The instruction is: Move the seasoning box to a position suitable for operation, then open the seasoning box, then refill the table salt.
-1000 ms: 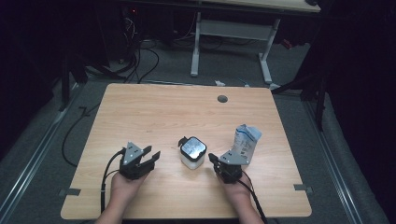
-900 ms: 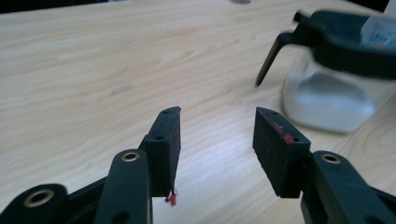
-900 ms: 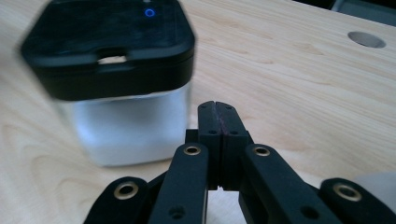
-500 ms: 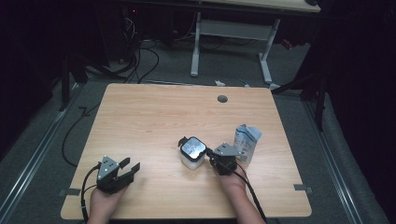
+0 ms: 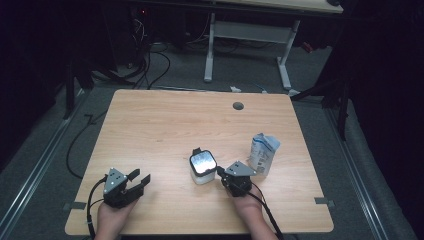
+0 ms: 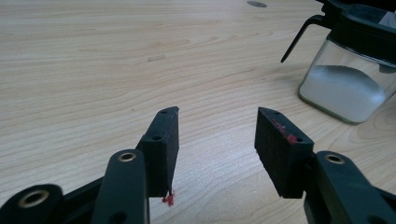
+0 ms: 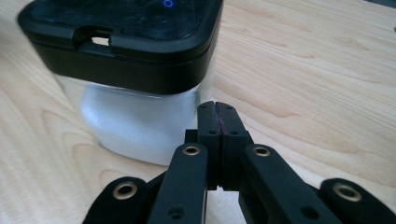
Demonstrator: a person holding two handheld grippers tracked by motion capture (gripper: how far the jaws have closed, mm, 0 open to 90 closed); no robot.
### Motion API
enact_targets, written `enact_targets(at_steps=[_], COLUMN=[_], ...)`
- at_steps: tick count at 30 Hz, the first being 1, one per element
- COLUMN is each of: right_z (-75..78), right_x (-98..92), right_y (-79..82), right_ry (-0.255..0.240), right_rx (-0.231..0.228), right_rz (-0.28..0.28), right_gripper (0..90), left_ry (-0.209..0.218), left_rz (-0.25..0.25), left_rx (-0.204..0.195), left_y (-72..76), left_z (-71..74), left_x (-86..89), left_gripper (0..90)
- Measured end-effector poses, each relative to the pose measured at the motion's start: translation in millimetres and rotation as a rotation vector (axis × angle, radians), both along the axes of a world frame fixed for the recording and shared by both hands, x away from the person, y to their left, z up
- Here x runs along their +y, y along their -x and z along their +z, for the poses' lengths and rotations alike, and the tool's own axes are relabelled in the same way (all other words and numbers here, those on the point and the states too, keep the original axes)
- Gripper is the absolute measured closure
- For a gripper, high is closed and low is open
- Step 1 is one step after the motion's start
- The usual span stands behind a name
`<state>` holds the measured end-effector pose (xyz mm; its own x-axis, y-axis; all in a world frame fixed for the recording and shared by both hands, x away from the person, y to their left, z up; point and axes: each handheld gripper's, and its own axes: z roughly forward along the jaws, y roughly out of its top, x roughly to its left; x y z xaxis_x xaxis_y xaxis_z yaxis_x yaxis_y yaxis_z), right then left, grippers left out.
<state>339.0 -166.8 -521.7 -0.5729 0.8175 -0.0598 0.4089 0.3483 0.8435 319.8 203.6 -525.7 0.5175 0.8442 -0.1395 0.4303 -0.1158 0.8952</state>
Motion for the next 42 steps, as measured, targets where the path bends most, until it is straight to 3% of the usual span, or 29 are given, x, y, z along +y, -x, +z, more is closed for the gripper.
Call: enact_targets(at_steps=[4,14,18,25,28,34,36,39,42], right_z=[2.6,2.8,2.0,0.8,1.8,8.6,9.0,7.8,5.7], right_x=[2.7,10.0,10.0,7.6,6.9,-11.9,-22.8,-37.9,-51.2], right_y=[4.8,15.9,18.8,25.2,32.2,43.9,47.7,49.3,46.7], right_ry=[-0.006,-0.016,-0.029,-0.060,-0.047,-0.056,-0.074,-0.046,-0.060], right_rx=[-0.012,-0.006,-0.008,-0.001,-0.021,-0.062,-0.065,-0.065,-0.053], right_rz=[0.006,0.026,0.034,0.052,0.059,-0.001,-0.029,-0.063,-0.098], right_gripper=[89.8,89.6,89.6,88.4,88.0,87.2,86.9,85.9,85.6], left_ry=[0.002,0.006,-0.033,-0.063,-0.071,-0.082,-0.088,-0.098,-0.099], left_rz=[-0.006,0.002,0.009,0.005,0.008,0.001,0.006,0.009,0.020], left_rx=[0.012,-0.012,-0.008,-0.019,-0.024,-0.013,-0.012,-0.010,-0.008], left_y=[-3.8,1.5,0.8,1.9,1.6,2.1,1.8,1.0,0.2], left_z=[-0.7,3.9,3.6,4.2,4.8,3.7,2.8,2.1,2.6], left_x=[1.3,3.9,1.5,-0.7,-0.3,1.5,1.6,1.8,3.0], left_gripper=[49.8,49.0,47.8,47.5,47.4,46.6,46.0,45.4,45.0])
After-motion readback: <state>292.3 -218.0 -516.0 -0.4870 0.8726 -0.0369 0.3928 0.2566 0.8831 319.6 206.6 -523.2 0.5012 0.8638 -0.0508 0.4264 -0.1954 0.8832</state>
